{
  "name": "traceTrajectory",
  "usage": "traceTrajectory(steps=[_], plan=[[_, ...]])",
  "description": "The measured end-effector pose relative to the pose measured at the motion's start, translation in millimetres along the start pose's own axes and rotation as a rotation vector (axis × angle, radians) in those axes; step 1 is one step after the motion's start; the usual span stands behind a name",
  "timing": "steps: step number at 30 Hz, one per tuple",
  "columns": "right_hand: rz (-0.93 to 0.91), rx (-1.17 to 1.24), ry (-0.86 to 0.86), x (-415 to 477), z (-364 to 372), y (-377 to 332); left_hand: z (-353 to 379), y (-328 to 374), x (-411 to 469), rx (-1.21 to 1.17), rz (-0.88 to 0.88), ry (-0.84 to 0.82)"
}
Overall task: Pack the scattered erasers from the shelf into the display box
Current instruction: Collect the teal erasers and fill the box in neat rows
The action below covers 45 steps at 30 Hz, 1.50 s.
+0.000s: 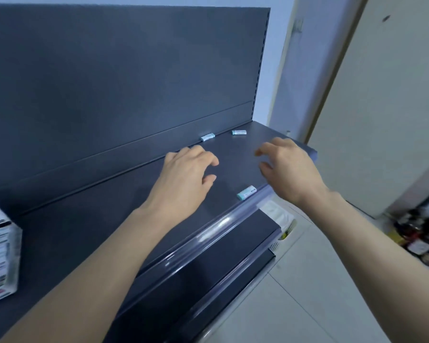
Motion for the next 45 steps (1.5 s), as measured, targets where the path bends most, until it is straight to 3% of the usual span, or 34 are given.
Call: traceTrajectory(steps=[8, 19, 29, 32, 39, 45], plan=[[-0.072, -0.008, -0.136, 27.5, 29.2, 39.5, 34.5, -20.5, 29.6, 0.02, -0.176, -0.062], [-0.205, -0.045, -0.722, 90.5, 112.5, 60.2, 88.9, -60.4, 76.0, -0.02, -0.237, -0.1], [-0.286, -0.018, -0.979, 128.7, 125.6, 59.7, 100.7, -137.5, 90.9, -0.062, -0.474, -0.113], [-0.291, 0.034, -0.95, 142.5, 119.1, 57.0, 98.1, -155.4, 93.6, -0.081, -0.53, -0.086], [-0.384, 0.12, -0.613, 198.9, 98.2, 45.1, 102.6, -172.7, 106.5, -0.054, -0.598, -0.105], [-0.413, 0.121, -0.453, 246.5, 86.9, 66.9, 102.5, -152.8, 154.0, -0.019, -0.521, -0.054]])
Point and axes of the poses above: each hand's wrist, its own x-axis towards the middle knuckle, its own z-axis out of the palm, y = z × x, the point moved 2 cm from there along x, towards the middle knuckle, and after that the axes turned 8 degrees about -y, right-handed, at the moved point
